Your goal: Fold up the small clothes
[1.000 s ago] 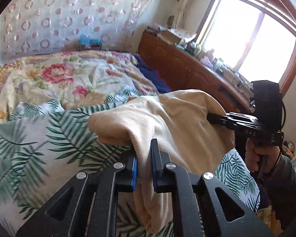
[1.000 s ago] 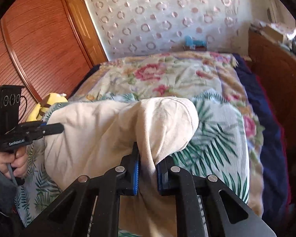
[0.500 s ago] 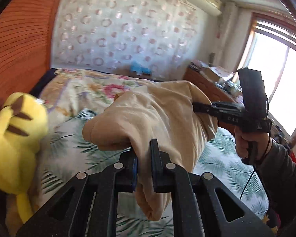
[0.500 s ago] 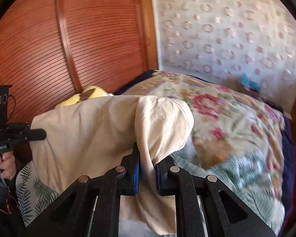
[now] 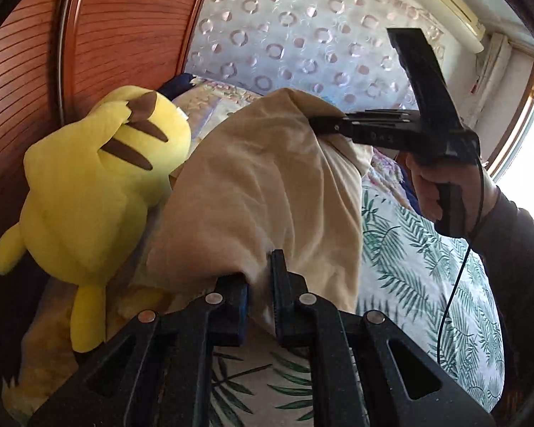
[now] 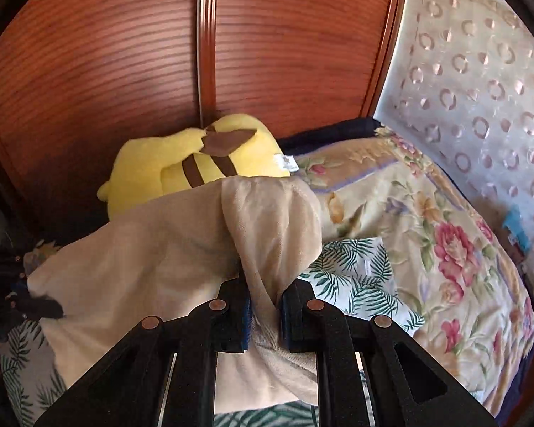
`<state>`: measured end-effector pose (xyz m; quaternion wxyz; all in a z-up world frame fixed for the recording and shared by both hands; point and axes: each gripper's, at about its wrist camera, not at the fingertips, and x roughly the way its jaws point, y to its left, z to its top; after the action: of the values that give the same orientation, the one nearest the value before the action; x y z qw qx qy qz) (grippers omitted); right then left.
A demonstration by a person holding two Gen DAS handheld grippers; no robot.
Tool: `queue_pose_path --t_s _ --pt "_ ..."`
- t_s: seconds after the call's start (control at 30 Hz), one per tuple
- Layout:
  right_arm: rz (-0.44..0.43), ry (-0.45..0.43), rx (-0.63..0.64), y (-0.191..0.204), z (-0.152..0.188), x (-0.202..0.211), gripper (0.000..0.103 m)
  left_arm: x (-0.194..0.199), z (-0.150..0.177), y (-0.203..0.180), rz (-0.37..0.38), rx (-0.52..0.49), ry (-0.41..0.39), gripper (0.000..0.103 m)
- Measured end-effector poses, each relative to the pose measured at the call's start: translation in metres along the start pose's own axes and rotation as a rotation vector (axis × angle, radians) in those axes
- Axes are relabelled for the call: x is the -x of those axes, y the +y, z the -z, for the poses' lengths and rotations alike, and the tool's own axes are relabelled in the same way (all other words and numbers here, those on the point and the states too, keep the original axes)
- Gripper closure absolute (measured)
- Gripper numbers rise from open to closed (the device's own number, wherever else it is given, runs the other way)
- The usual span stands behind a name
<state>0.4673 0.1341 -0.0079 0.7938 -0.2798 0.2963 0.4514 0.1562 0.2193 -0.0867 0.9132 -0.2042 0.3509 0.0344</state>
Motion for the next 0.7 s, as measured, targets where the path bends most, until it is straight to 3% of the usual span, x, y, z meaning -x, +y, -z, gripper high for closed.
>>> queue_pose_path --t_s 0.2,0.27,0.37,0.47,0.7 --pt "0.005 -0.030 -0.096 -0.015 -0.014 -0.030 0.088 -0.005 -0.002 0.006 -0.035 -0.014 0.023 0.091" --pt "0.046 -0.024 -0.131 -0.016 -0.014 -0.038 0.066 -0.005 -0.001 0.005 -0.042 -0.021 0.027 0.091" --pt "0.108 -0.082 -0.193 -0.006 -0.003 -0.006 0.046 -0.004 -0.002 0.005 -0.058 -0.027 0.027 0.091" --pt "0.105 -0.113 -0.245 -0.007 0.009 0.010 0.046 -0.004 -0.003 0.005 -0.072 -0.034 0.028 0.089" --pt "0.092 -0.051 -0.353 -0.003 0.045 0.007 0.046 0.005 -0.004 -0.002 -0.107 -0.095 0.000 0.060"
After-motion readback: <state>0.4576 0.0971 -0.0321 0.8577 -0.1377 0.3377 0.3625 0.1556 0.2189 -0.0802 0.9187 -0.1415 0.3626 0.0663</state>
